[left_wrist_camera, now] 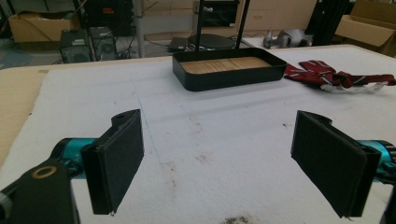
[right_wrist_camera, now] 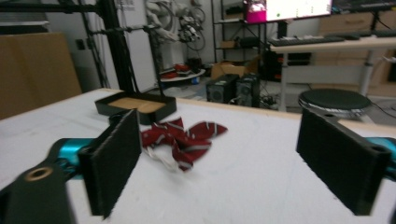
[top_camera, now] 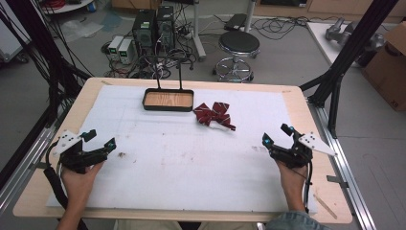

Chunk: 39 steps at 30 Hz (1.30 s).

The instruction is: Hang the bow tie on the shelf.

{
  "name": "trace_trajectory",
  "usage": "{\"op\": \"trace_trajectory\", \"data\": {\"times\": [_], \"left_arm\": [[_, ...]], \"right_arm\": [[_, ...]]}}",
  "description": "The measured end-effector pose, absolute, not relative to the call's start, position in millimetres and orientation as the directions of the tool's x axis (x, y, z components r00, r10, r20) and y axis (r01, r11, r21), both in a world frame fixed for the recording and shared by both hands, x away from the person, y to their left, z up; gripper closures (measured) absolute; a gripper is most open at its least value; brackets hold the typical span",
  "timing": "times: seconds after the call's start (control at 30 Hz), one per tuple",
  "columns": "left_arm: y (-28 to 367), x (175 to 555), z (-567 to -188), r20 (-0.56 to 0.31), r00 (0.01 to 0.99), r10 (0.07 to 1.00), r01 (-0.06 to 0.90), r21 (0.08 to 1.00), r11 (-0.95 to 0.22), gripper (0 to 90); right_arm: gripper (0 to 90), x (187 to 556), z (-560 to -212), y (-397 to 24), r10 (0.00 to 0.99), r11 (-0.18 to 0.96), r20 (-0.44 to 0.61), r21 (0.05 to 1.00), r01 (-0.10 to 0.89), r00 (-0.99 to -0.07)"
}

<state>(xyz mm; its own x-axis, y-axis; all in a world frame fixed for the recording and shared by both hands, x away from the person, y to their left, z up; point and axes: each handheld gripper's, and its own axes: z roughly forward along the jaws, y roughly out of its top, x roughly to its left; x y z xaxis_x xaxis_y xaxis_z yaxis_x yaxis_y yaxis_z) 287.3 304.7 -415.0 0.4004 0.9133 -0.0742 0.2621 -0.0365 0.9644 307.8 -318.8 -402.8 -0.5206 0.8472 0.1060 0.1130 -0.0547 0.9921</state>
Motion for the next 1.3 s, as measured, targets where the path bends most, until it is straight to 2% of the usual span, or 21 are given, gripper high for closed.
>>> {"op": "trace_trajectory", "data": {"times": [0.43, 0.77, 0.9, 1.1, 1.17, 1.3], "left_arm": [[304.5, 286.7, -415.0, -0.074, 0.395, 0.916, 0.260, 0.965, -0.034, 17.1], [303.3, 287.0, -416.3, -0.068, 0.395, 0.916, 0.260, 0.965, -0.040, 17.3], [302.1, 288.0, -416.9, -0.065, 0.400, 0.914, 0.266, 0.963, -0.048, 17.3], [301.3, 288.6, -417.4, -0.069, 0.409, 0.910, 0.266, 0.963, -0.047, 17.5], [300.6, 289.4, -417.7, -0.073, 0.412, 0.908, 0.266, 0.963, -0.043, 17.5], [299.8, 290.5, -418.1, -0.072, 0.413, 0.908, 0.267, 0.963, -0.045, 17.5]], "right_arm": [[16.4, 363.8, -374.0, -292.1, 0.828, 0.019, 0.053, 0.992, 0.122, -0.558], [18.6, 407.1, -350.1, -253.0, 0.791, 0.083, -0.001, 0.991, 0.105, -0.612], [23.9, 419.7, -354.2, -238.4, 0.772, 0.120, -0.026, 0.987, 0.106, -0.635], [26.7, 441.7, -371.5, -214.2, 0.726, 0.200, -0.016, 0.961, 0.189, -0.688], [34.0, 449.5, -379.6, -205.0, 0.707, 0.222, -0.028, 0.958, 0.184, -0.707], [34.1, 457.1, -392.4, -199.3, 0.701, 0.241, -0.012, 0.945, 0.221, -0.713]]}}
